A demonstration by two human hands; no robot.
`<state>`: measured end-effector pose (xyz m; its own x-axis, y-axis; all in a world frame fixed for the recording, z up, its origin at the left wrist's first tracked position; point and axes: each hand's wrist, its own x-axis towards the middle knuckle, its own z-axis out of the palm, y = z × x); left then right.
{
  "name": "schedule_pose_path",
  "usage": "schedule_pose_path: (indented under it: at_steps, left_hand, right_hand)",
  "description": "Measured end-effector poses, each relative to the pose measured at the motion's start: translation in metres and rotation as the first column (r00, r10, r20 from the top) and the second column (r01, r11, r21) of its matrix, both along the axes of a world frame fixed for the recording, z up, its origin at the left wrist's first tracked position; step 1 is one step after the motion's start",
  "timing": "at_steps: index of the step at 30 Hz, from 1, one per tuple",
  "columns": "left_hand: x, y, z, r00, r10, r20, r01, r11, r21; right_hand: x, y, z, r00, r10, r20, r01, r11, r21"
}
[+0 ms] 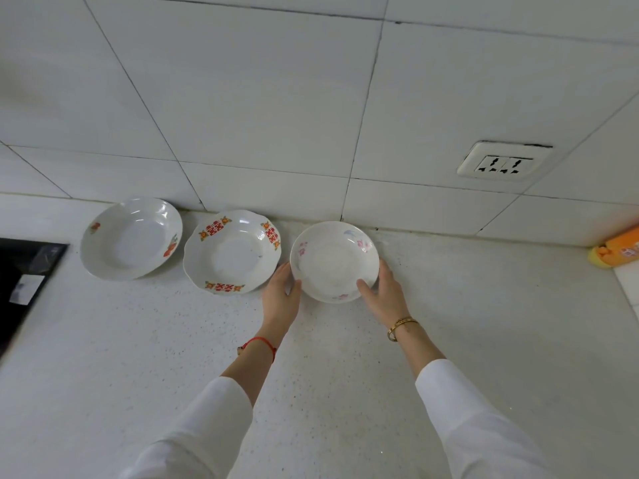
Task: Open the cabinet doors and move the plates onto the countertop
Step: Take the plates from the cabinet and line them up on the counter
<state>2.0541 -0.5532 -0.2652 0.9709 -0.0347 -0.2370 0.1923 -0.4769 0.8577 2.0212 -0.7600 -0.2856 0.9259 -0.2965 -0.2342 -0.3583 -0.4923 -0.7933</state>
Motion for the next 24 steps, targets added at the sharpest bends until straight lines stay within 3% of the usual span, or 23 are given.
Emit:
schedule_pose_path:
  at_steps: [12, 18, 24]
  left_hand:
    - [0.005, -0.008, -0.005, 1.000, 0.014, -0.021, -0.013, 0.999, 0.029]
    - [-0.003, 0.005, 0.004, 0.991, -0.129, 0.036, 0.120, 0.974, 0.192]
    - [-0.022, 0.035, 0.031, 0.957, -0.262, 0.121, 0.206, 0.914, 0.348]
  right_hand:
    - [0.012, 0.002, 0.006, 0.999, -0.001, -0.054, -0.003, 0.998, -0.060]
    - [0.001, -0.001, 0.020, 0.992, 0.018, -0.128, -0.047, 0.974, -0.224]
    - [-0.018, 0.003, 0.045, 0.993, 0.096, -0.063, -0.111, 0.931, -0.348]
